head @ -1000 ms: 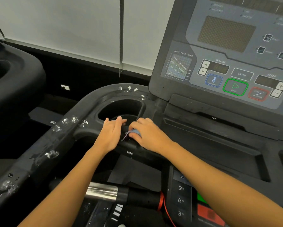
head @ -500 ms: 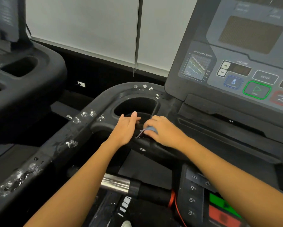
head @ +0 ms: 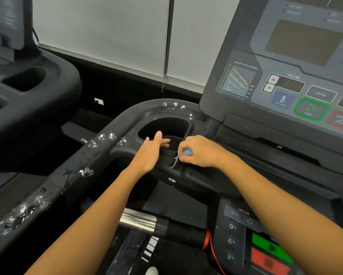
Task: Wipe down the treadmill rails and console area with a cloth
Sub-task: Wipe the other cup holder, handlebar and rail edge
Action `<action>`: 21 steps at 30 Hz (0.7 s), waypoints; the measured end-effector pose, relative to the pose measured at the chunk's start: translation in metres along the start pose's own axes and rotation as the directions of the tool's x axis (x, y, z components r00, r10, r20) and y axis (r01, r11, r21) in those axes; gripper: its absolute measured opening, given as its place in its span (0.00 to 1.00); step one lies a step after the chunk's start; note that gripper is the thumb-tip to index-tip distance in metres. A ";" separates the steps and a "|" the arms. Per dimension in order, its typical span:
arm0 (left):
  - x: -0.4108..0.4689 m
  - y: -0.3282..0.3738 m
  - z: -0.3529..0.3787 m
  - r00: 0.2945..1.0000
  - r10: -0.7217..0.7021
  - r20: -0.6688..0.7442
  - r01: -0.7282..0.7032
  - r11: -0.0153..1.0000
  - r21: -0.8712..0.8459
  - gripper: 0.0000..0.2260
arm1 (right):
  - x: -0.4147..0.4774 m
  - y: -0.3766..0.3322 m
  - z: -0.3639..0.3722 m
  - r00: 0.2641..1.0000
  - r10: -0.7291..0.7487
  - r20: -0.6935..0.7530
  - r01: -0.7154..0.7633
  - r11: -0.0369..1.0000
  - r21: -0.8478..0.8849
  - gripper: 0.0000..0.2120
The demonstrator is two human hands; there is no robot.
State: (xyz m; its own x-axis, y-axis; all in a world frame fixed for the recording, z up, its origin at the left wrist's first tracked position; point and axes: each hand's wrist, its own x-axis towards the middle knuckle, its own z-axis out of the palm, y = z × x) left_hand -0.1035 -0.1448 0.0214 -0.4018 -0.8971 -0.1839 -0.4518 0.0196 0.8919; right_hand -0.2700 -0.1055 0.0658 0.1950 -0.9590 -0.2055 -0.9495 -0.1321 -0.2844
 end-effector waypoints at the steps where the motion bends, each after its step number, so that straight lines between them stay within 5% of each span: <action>1: 0.000 -0.001 -0.001 1.000 -0.004 0.003 0.004 1.000 -0.003 0.27 | 0.002 -0.001 0.000 0.999 0.019 -0.032 -0.020 0.999 -0.026 0.07; 8: -0.001 0.000 -0.003 1.000 0.001 0.004 0.000 1.000 -0.011 0.27 | -0.003 -0.005 -0.003 0.994 -0.021 0.104 0.026 0.999 -0.046 0.08; 14: -0.001 0.001 -0.003 1.000 0.015 0.005 -0.016 1.000 0.023 0.26 | -0.002 0.002 0.000 0.995 0.050 -0.083 -0.052 0.998 -0.019 0.07; 21: 0.000 -0.003 -0.007 0.994 0.095 -0.063 -0.098 0.993 -0.059 0.19 | -0.006 -0.001 0.004 0.998 -0.019 0.065 0.008 0.987 0.159 0.06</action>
State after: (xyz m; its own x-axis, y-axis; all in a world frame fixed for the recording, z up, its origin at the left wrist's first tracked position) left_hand -0.0961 -0.1476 0.0219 -0.3915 -0.9173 -0.0722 -0.3627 0.0817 0.9283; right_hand -0.2695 -0.0987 0.0630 0.2286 -0.9380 -0.2607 -0.8968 -0.0986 -0.4313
